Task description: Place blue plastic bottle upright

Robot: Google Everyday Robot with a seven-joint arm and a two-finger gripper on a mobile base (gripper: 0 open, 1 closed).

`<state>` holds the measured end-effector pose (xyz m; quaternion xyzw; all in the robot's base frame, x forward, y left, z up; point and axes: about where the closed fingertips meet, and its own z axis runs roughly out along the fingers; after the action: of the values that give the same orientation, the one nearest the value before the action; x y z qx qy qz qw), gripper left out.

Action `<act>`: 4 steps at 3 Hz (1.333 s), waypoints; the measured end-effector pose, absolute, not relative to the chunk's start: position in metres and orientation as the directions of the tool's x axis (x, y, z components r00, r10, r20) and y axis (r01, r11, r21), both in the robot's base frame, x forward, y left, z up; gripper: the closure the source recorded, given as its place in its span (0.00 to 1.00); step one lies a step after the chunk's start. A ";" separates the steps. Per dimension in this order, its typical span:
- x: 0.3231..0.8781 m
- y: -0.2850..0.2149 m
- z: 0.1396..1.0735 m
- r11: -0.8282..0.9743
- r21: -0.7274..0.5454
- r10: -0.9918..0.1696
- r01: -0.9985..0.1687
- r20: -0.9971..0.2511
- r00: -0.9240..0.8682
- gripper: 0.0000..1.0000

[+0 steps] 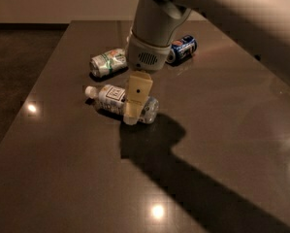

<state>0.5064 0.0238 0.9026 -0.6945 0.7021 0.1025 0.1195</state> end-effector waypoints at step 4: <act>0.539 0.056 0.864 0.009 -0.003 -0.982 -1.000 -0.187 -0.008 0.00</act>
Offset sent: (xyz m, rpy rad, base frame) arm 0.0350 0.0285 -0.0403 -0.1153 0.0507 0.0143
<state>0.5391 0.0559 0.8636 -0.7010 0.7070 0.0651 0.0674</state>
